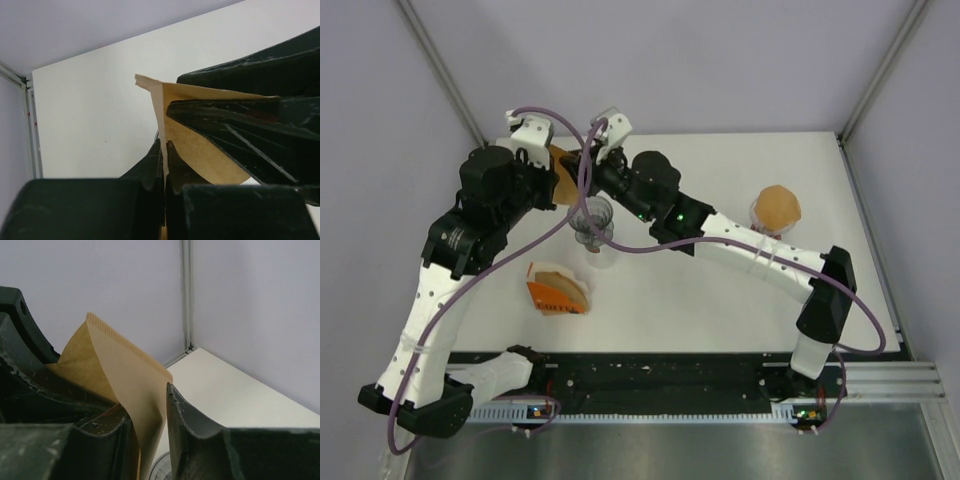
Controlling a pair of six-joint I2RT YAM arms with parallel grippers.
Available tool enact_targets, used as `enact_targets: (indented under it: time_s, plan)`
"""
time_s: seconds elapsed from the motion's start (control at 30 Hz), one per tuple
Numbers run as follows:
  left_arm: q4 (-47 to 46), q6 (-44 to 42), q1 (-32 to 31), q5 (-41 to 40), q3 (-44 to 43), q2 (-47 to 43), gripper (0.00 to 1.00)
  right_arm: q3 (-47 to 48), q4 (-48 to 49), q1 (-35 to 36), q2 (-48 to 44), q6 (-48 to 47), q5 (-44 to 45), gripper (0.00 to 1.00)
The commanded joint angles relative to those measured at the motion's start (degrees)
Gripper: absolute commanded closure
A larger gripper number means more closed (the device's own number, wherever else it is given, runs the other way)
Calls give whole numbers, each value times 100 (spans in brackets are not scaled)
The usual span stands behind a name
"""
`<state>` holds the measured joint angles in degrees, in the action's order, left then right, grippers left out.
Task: Place the coffee filter in the dripper
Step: Place the coffee filter in the coffee dripper.
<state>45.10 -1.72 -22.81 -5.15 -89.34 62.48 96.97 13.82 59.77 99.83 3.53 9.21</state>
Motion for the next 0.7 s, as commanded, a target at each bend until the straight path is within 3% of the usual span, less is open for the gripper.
enact_targets:
  time_s: [0.0,0.07,0.17,0.23,0.33,0.67]
  plan:
    - [-116,-92,4,102,-250,-34,100,525,-274,-18,273,-37,-201,83]
    - [-107,-101,4,75,-338,-25,100,525,-380,-18,265,-37,96,100]
    - [-115,-180,13,-91,-400,-69,97,464,-565,-105,125,16,983,100]
    - [-212,-241,22,-267,-391,-113,84,289,-487,-158,-24,147,1397,100]
    - [-387,-373,13,-390,-391,-104,64,173,-354,-167,-148,165,1154,100]
    - [-467,-479,4,364,-400,19,48,498,-714,-97,45,429,1091,100]
